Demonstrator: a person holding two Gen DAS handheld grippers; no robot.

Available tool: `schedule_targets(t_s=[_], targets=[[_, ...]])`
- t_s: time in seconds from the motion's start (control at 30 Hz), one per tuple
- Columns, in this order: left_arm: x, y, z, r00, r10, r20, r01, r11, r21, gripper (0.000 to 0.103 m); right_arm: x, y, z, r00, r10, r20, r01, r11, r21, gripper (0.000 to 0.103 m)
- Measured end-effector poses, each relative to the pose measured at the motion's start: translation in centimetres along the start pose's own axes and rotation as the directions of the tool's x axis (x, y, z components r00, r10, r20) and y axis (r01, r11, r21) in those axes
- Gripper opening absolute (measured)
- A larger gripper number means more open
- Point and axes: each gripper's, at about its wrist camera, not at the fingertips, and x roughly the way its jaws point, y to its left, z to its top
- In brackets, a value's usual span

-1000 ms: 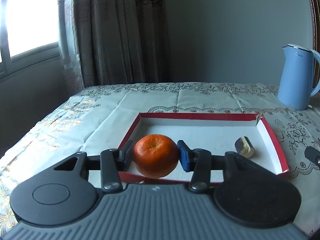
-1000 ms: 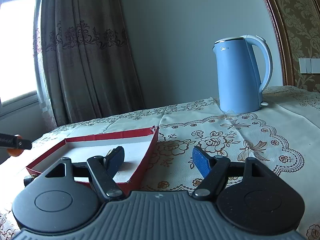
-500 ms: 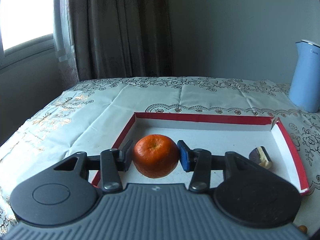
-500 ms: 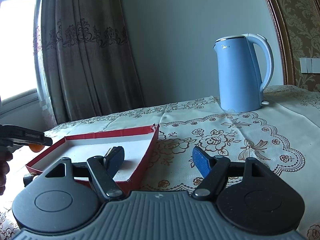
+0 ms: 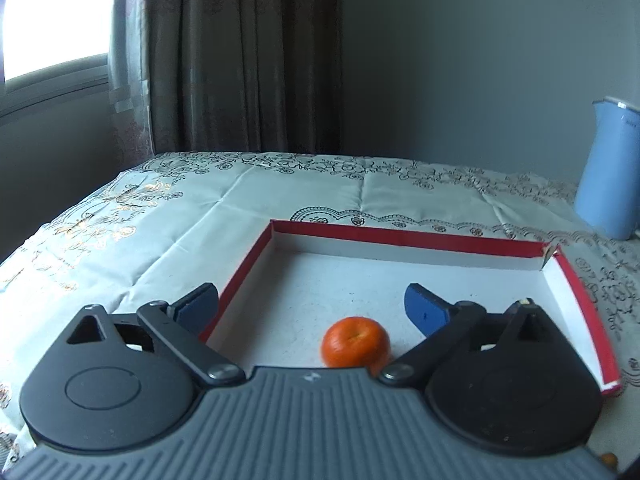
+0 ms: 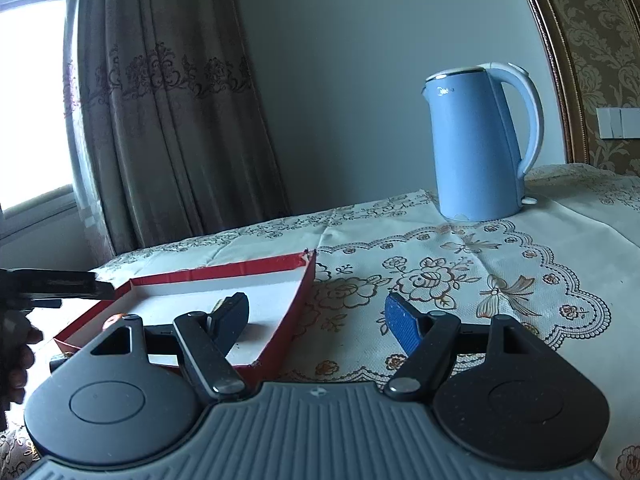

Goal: Organize fruits
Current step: 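Move the right gripper to a small brown round fruit and grasp it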

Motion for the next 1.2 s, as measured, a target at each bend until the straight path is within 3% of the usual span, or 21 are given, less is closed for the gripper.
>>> schedule_targets(t_s=[0.13, 0.23, 0.37, 0.6, 0.7, 0.83, 0.9, 1.2], targets=[[-3.8, 2.8, -1.1, 0.998, -0.039, 0.042, 0.041, 0.998, -0.042, 0.103, -0.9, 0.8, 0.1, 0.998, 0.062, -0.011, -0.062, 0.998, -0.031, 0.075], [-6.0, 4.8, -2.4, 0.997, -0.028, 0.066, 0.032, 0.998, -0.056, 0.103, -2.4, 2.3, 0.0, 0.994, 0.109, -0.004, -0.109, 0.988, -0.107, 0.075], [-7.2, 7.1, -4.8, 0.996, 0.045, 0.078, -0.038, 0.995, -0.088, 0.103, -4.3, 4.5, -0.8, 0.988, 0.152, -0.035, -0.156, 0.963, -0.220, 0.075], [-5.8, 9.2, -7.3, 0.990, 0.133, 0.036, -0.128, 0.985, -0.120, 0.103, -5.9, 8.0, -2.9, 0.975, 0.183, -0.128, -0.219, 0.899, -0.379, 0.074], [-5.3, 9.9, -7.7, 0.994, 0.106, 0.009, -0.104, 0.986, -0.133, 0.103, -5.9, 8.7, -3.5, 0.968, 0.187, -0.166, -0.239, 0.885, -0.400, 0.074], [-4.8, 10.6, -7.7, 0.997, 0.073, -0.019, -0.075, 0.983, -0.167, 0.103, -5.3, 9.1, -3.9, 0.956, 0.190, -0.221, -0.266, 0.882, -0.389, 0.060], [-4.6, 11.1, -7.8, 0.997, 0.071, -0.033, -0.076, 0.978, -0.192, 0.103, -4.9, 9.2, -4.1, 0.950, 0.183, -0.254, -0.274, 0.878, -0.392, 0.058], [-4.8, 11.5, -7.9, 0.998, 0.056, -0.023, -0.060, 0.974, -0.220, 0.103, -3.2, 9.2, -4.3, 0.935, 0.144, -0.325, -0.272, 0.878, -0.394, 0.048]])
